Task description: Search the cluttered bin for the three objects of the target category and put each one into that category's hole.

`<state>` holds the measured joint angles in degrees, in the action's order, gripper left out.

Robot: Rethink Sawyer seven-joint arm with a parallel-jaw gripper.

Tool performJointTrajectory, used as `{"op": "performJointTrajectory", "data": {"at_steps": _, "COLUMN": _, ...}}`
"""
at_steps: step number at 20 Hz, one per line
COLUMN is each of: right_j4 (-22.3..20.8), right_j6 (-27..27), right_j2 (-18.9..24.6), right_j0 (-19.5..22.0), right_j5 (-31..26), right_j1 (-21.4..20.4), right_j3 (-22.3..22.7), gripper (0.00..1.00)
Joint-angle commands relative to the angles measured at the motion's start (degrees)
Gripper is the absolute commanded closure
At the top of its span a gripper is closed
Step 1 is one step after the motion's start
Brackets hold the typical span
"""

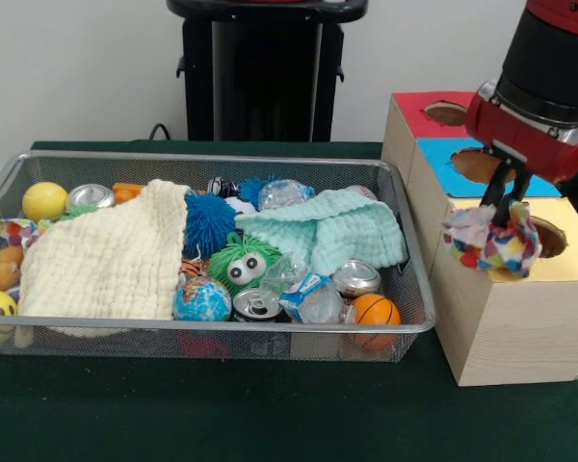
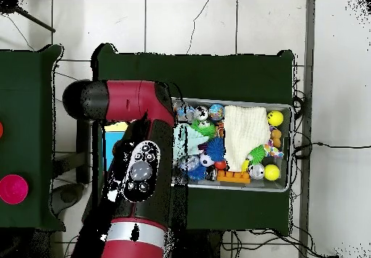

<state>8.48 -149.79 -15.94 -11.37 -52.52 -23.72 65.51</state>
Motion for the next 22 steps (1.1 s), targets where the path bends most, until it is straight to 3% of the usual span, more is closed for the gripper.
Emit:
{"op": "performJointTrajectory", "data": {"at_steps": 1, "right_j4": 3.48, "right_j6": -13.68, "right_j2": 2.11, "right_j0": -1.21, "right_j5": -8.68, "right_j1": 0.49, "right_j3": 1.85, "gripper": 1.00}}
{"op": "performJointTrajectory", "data": {"at_steps": 8, "right_j4": 3.76, "right_j6": -11.87, "right_j2": 1.47, "right_j0": -1.09, "right_j5": -7.33, "right_j1": 1.12, "right_j3": 2.36, "gripper": 1.00}}
{"op": "performJointTrajectory", "data": {"at_steps": 16, "right_j4": 3.62, "right_j6": -9.85, "right_j2": 2.93, "right_j0": -0.32, "right_j5": 1.21, "right_j1": 3.87, "right_j3": 6.03, "gripper": 1.00}}
{"op": "performJointTrajectory", "data": {"at_steps": 22, "right_j4": 6.14, "right_j6": -10.08, "right_j2": 4.55, "right_j0": -0.19, "right_j5": 2.27, "right_j1": 4.31, "right_j3": 8.51, "gripper": 1.00}}
